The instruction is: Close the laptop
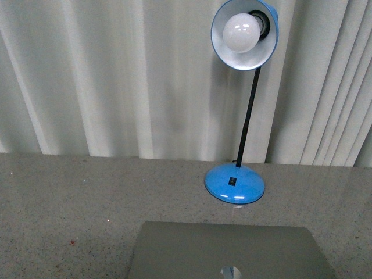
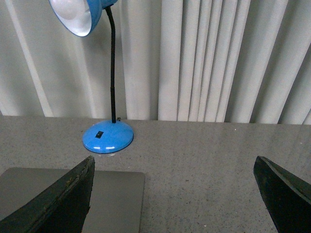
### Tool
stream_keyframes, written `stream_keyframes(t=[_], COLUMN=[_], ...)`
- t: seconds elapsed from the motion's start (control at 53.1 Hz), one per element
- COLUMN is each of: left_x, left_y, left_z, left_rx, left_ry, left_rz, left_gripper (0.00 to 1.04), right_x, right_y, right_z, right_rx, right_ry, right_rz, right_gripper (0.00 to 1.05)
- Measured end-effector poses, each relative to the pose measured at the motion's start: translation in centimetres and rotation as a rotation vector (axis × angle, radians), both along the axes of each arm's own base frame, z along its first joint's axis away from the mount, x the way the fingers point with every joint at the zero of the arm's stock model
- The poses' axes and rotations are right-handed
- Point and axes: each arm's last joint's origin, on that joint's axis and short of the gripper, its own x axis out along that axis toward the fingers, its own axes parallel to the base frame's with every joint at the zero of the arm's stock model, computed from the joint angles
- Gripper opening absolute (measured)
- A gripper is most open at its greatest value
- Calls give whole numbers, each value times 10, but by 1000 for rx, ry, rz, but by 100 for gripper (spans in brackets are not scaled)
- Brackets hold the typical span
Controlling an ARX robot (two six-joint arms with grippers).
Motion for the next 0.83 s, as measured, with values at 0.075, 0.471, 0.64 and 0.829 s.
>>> stream_keyframes(t=[0.075,0.471,0.64,0.829], left_x=[0,0,0,0], left_y=[0,0,0,0], left_z=[0,0,0,0], left_rx=[0,0,0,0], left_ry=[0,0,0,0], left_rz=[0,0,0,0], left_gripper=[98,98,98,98], right_x=[0,0,0,0], right_y=[0,0,0,0], right_z=[0,0,0,0], right_rx=[0,0,0,0], right_ry=[0,0,0,0], right_rz=[0,0,0,0], right_gripper=[97,97,97,97])
